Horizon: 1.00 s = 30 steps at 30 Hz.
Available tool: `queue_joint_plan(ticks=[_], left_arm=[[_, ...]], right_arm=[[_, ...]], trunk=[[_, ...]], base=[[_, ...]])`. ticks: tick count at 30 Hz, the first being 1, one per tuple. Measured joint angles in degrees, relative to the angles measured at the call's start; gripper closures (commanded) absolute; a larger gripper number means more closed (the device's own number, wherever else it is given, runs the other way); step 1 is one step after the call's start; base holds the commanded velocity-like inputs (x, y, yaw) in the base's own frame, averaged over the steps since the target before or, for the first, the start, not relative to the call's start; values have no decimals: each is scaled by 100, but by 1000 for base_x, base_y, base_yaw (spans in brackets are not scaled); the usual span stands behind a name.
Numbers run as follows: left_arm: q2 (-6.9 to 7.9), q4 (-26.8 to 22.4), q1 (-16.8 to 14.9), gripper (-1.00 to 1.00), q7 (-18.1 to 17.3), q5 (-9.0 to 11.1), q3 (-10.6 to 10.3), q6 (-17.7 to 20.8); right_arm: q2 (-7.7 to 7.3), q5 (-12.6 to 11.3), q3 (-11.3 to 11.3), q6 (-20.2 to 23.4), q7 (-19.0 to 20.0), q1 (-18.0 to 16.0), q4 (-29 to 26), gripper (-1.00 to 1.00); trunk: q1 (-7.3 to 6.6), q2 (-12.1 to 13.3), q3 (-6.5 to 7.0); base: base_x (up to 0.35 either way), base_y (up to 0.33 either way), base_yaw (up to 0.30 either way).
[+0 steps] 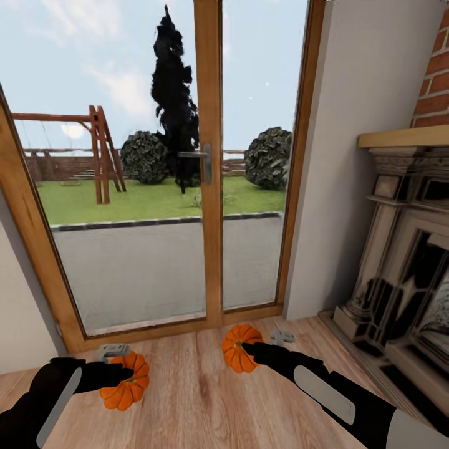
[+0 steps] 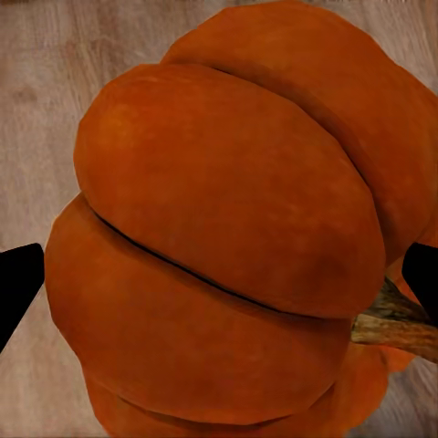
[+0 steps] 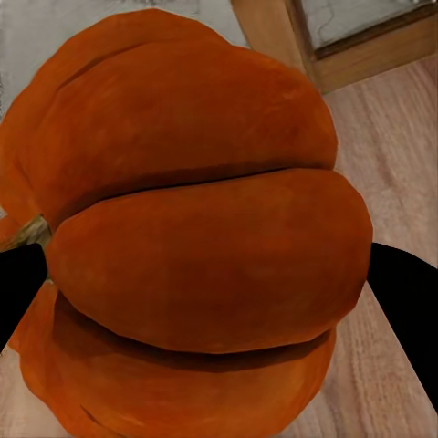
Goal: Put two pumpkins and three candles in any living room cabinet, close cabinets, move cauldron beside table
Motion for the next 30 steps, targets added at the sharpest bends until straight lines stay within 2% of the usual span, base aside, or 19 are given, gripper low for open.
queue_joint_plan(ticks=[2, 6, 9, 30], left_arm=[[-21, -1, 0, 100, 3, -14, 0, -6], [-204, -6, 1, 100, 10, -7, -5, -6], [-265, -7, 0, 100, 7, -40, -24, -8], [-288, 4, 0, 100, 2, -62, -54, -2]], right_arm=[[2, -6, 1, -36, 1, 0, 1, 100], [-5, -7, 1, -48, 4, 0, 3, 100], [-6, -7, 1, -51, 8, 0, 6, 100], [-1, 11, 0, -55, 27, 0, 201, 100]], trunk=[[-44, 80, 36], [-132, 241, 108], [-198, 361, 161], [-659, 1203, 539]], base=[[0, 0, 0], [0, 0, 0], [0, 0, 0], [0, 0, 0]])
